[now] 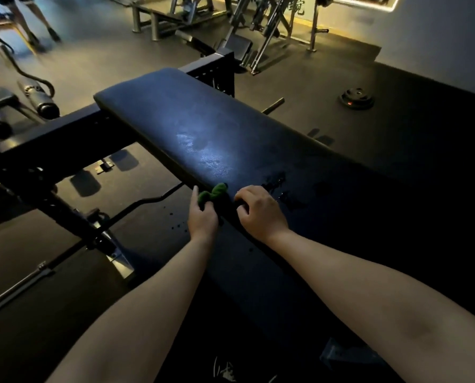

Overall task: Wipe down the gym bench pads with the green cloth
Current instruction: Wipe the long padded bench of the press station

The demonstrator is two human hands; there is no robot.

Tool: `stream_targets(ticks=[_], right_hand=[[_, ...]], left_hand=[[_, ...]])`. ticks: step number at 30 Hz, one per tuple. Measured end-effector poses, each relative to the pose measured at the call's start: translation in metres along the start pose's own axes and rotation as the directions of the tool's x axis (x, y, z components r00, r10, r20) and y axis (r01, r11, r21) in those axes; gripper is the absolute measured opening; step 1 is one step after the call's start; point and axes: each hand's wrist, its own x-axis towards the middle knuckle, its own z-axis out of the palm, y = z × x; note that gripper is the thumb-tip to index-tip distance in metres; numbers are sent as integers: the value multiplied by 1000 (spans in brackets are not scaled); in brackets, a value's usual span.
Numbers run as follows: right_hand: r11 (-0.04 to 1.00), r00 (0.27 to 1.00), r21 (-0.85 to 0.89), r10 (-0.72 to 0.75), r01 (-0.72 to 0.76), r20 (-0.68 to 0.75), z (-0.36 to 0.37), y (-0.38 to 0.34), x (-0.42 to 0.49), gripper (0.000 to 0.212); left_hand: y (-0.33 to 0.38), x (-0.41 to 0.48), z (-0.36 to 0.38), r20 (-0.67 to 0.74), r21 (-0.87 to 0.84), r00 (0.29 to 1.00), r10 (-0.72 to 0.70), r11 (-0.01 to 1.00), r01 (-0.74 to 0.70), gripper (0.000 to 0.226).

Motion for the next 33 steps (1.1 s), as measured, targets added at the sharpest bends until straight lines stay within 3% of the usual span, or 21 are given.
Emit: stream_targets(ticks=[4, 16, 21, 25, 29, 33], right_hand=[[999, 1000, -46, 8, -9, -14, 1, -2, 2, 14], [999, 999, -24, 30, -31, -31, 0, 0, 1, 14], [997, 1000, 83, -1, -1, 15, -7, 0, -5, 17], [953, 984, 274, -157, 127, 89, -15, -5, -11, 45], [793, 973, 607, -105, -42, 204, -37, -18, 5, 50], [787, 981, 604, 10, -128, 195, -58, -10, 32, 40]], left_hand=[[4, -12, 16, 11, 64, 1000, -28, 998, 27, 63], [-8, -57, 23, 16, 196, 993, 113, 974, -114, 57], [-15, -77, 23, 57, 228, 979, 198, 952, -206, 52], [-1, -84, 22, -60, 118, 963, 264, 959, -256, 54], [16, -83, 20, -65, 193, 928, 368, 917, -350, 82], [32, -74, 22, 85, 148, 913, 398, 902, -406, 93]])
